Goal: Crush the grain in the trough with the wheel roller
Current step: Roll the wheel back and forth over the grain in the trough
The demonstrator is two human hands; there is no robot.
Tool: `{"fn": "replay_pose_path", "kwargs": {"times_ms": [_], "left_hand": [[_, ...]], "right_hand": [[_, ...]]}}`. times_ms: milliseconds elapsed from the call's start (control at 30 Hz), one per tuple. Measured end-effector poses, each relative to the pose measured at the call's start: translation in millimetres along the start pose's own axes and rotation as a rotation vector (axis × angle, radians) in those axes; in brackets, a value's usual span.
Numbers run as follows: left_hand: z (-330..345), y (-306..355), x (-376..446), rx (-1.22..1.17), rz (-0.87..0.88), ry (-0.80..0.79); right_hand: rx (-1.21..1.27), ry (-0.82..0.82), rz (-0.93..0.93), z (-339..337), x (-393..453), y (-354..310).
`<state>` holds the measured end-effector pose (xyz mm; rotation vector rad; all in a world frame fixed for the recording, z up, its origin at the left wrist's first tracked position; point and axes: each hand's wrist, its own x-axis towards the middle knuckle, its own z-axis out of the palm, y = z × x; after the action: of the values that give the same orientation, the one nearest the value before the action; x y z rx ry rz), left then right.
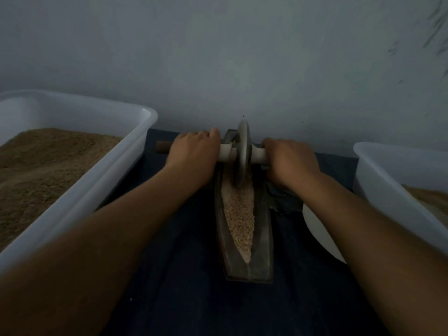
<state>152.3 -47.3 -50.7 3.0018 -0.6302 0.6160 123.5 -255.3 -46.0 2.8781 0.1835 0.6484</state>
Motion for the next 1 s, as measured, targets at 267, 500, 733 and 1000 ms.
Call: {"fn": "replay_pose_path", "kwargs": {"times_ms": [267,500,733,1000], "left_hand": [[-3.1,2.7,-16.0,-0.018,-0.029,0.009],[-18.2,14.7,-59.8,0.064,0.016,0.071],[-45.4,18.6,-105.9,0.002,0.059,0.099],[-57.2,19.2,-131.4,-0.013,0.072,0.128]], "right_hand": [[0.021,0.017,-0.001,-7.8,-13.8,-7.9],[-0.044,0.145,-0.002,-18.3,-73.2,-24.8],[0.02,0.18,-0.027,-43.7,-123.2,-34.4],[0.081,0.216,-0.042,-59.8,-130.0,-38.2]]}}
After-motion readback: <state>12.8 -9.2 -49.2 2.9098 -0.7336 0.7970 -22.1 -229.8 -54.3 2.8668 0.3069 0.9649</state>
